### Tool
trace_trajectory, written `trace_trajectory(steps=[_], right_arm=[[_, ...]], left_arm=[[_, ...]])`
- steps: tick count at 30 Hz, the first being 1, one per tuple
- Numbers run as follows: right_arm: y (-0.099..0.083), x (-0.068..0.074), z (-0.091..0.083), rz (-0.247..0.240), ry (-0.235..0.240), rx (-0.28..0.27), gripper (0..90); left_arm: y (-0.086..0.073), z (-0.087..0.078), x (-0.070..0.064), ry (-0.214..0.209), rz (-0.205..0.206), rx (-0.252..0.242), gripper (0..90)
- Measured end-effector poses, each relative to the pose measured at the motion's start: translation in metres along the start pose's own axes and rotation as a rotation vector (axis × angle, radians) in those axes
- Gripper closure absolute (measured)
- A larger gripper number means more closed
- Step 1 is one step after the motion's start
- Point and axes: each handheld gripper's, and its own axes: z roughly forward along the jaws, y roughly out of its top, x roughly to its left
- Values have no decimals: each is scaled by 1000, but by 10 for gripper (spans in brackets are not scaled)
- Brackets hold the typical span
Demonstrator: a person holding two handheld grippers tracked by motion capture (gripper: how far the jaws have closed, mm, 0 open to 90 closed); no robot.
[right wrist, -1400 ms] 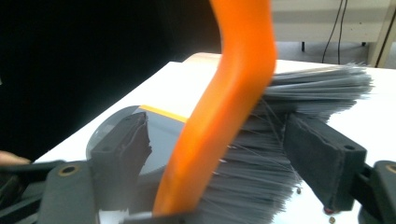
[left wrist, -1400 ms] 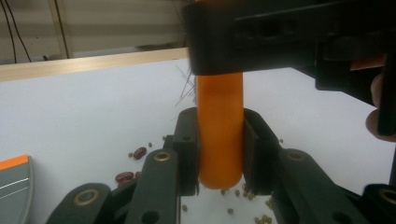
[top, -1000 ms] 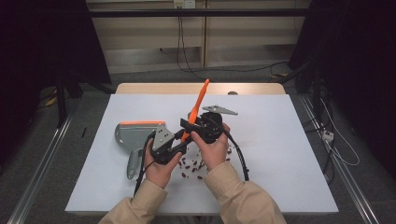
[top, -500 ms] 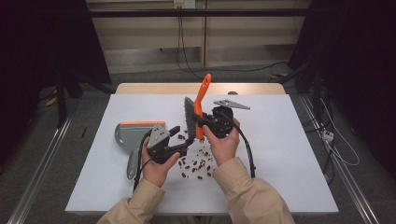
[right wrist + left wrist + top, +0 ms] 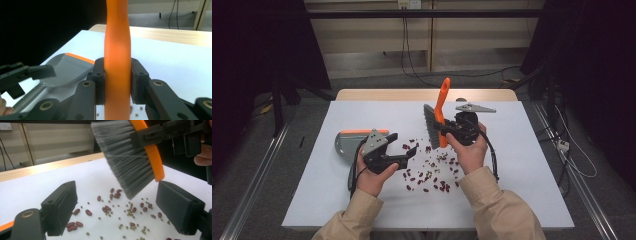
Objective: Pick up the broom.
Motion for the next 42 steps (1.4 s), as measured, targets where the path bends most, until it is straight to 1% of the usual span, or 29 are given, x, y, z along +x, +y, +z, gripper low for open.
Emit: trace_trajectory(steps=[3,7,9,13,14,18,20,21,26,29,30,31,34,39,41,42], right_arm=[[0,-5,-4,-4,-7,12,709],[-1,-11,-8,-12,-5,27,709],[-1,-13,-9,-16,-9,34,709],[-3,-18,-13,-33,-18,52,709],[-3,-20,-14,-35,-21,54,709],[-3,-27,-20,-34,-26,62,709],[-3,-31,-23,-36,-34,69,709],[-3,-32,-24,-35,-35,72,709],[-5,-41,-30,-37,-48,93,709],[-6,-44,-32,-28,-53,108,709],[-6,-46,-33,-32,-56,115,709],[-7,-47,-33,-36,-56,118,709],[-9,-50,-34,-40,-67,139,709],[-11,-58,-37,-26,-79,158,709],[-12,-61,-38,-27,-85,167,709],[-12,-62,-39,-26,-88,173,709]], left_arm=[[1,-3,4,-10,-2,-4,149],[4,-10,10,-25,-2,-8,144],[5,-12,12,-30,-13,-11,132],[5,-19,19,-39,-20,2,112],[5,-21,21,-37,-29,-1,109],[4,-30,29,-32,-22,7,91],[2,-34,33,-35,-22,10,81],[1,-37,36,-44,-25,6,77],[-3,-49,45,-36,-35,5,64],[-5,-57,51,-32,-37,3,57],[-6,-58,52,-30,-39,3,56],[-6,-60,54,-33,-33,5,53],[-8,-64,57,-29,-28,7,48],[-14,-71,63,-23,-40,10,48],[-16,-73,66,-25,-34,15,48],[-17,-74,66,-20,-42,13,48]])
